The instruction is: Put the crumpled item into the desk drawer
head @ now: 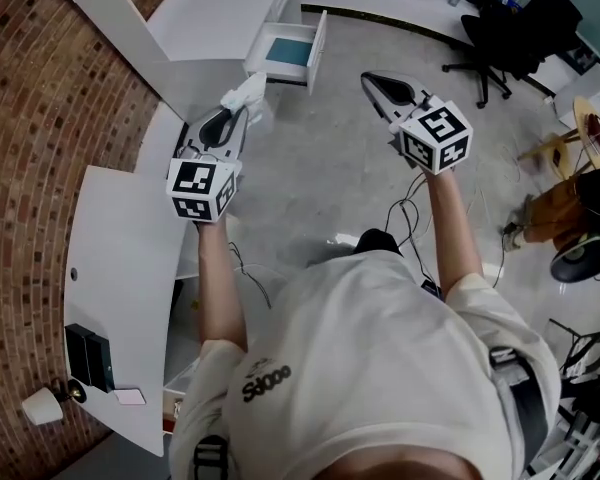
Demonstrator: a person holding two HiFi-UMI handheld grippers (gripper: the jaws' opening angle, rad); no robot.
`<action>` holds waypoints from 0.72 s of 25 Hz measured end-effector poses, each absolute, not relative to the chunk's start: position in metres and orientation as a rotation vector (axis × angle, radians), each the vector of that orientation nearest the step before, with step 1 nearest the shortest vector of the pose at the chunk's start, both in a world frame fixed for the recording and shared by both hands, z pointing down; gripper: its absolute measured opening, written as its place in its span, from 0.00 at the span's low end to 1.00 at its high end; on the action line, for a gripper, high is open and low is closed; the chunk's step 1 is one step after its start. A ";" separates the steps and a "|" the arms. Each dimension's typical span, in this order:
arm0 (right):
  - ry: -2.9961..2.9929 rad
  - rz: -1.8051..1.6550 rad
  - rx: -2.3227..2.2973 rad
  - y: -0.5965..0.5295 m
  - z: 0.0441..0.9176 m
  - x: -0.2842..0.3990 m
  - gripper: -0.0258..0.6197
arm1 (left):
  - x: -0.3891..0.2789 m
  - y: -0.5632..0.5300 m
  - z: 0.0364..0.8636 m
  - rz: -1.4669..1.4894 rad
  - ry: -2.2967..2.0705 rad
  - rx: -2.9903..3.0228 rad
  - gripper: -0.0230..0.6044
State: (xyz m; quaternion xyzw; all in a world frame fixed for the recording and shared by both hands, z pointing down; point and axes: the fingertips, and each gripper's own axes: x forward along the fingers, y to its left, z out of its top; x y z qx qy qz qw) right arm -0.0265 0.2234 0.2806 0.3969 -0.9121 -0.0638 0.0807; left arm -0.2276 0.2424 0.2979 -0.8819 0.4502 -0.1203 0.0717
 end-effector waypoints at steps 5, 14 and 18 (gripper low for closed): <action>-2.693 -0.197 1.193 0.217 0.284 -0.036 0.03 | -0.241 0.236 0.303 -0.345 1.372 -2.659 0.13; -2.712 -0.185 1.185 0.164 0.293 -0.031 0.03 | -0.241 0.192 0.315 -0.373 1.422 -2.646 0.13; -2.722 -0.182 1.188 0.114 0.295 -0.010 0.03 | -0.224 0.151 0.317 -0.403 1.460 -2.630 0.13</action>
